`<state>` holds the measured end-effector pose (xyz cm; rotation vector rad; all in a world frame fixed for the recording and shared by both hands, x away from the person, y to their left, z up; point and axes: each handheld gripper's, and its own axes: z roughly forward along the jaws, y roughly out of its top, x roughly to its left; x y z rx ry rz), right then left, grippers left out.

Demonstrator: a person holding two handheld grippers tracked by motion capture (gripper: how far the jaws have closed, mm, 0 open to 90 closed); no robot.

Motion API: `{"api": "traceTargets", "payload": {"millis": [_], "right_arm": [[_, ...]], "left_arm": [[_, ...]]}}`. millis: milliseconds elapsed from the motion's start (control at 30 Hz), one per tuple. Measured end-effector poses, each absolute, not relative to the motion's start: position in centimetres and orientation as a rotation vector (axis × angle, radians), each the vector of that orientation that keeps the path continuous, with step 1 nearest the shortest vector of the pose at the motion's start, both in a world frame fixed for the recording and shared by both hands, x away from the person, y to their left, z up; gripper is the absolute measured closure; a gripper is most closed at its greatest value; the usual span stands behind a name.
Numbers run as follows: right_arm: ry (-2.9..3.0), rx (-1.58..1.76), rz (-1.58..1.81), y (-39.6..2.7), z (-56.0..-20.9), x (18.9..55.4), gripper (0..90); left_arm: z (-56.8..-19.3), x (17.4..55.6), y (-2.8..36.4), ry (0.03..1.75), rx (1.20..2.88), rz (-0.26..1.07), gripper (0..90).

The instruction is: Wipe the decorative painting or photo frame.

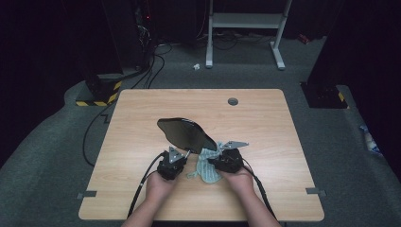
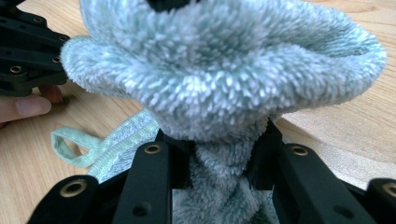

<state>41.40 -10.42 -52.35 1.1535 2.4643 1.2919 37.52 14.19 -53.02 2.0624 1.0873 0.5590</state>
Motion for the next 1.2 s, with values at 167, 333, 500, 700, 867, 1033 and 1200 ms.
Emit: {"api": "traceTargets", "payload": {"millis": [167,333,500,700,867,1033,1200], "right_arm": [[2.424,1.073,1.261,-10.7,-51.0,40.2,66.5],[2.332,1.002,1.303,-11.6,-48.2,38.3,66.4],[2.302,0.968,1.338,-12.0,-47.0,37.9,66.4],[2.413,1.068,1.302,-11.5,-50.1,40.1,66.2],[2.458,1.141,1.307,-10.6,-51.9,41.4,66.3],[2.473,1.136,1.296,-10.5,-52.2,41.6,66.7],[2.441,1.086,1.282,-11.0,-50.9,40.4,67.0]], "left_arm": [[-53.0,37.5,14.2,1.088,2.061,0.553,88.1],[-53.0,37.5,14.2,1.088,2.061,0.553,88.1],[-53.0,37.5,14.2,1.092,2.059,0.553,88.1],[-53.0,37.5,14.2,1.092,2.059,0.558,88.0],[-53.0,37.6,14.3,1.096,2.055,0.545,87.8],[-53.1,37.6,14.2,1.095,2.056,0.550,87.9],[-53.0,37.6,14.2,1.095,2.058,0.556,88.2]]}}
